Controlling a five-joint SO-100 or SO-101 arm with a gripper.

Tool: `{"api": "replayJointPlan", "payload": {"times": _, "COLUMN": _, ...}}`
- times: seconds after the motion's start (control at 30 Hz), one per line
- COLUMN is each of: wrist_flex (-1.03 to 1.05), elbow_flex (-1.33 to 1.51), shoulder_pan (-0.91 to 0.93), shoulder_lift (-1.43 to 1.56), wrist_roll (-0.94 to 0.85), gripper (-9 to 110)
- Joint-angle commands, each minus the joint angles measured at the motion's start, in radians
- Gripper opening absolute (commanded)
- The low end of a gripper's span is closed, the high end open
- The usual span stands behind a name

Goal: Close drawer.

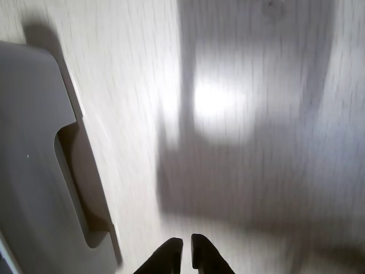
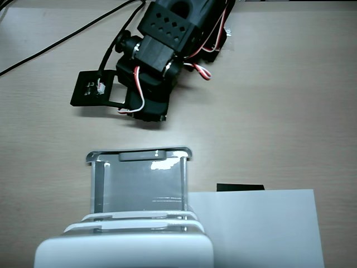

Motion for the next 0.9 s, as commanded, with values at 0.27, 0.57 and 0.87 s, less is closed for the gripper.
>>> {"api": "replayJointPlan", "payload": {"times": 0.27, "wrist_flex": 0.014, "elbow_flex": -0.067, "shoulder_pan": -0.035, "shoulder_lift": 0.029, "wrist_roll": 0.067, "gripper": 0}}
{"api": "replayJointPlan", "payload": {"times": 0.57, "wrist_flex": 0.018, "elbow_flex": -0.063, "shoulder_pan": -0.035, "shoulder_lift": 0.038, "wrist_roll": 0.058, "gripper": 0}}
{"api": "replayJointPlan", "payload": {"times": 0.87, "wrist_flex": 0.020, "elbow_flex": -0.063, "shoulder_pan": -0.026, "shoulder_lift": 0.044, "wrist_roll": 0.049, "gripper": 0}}
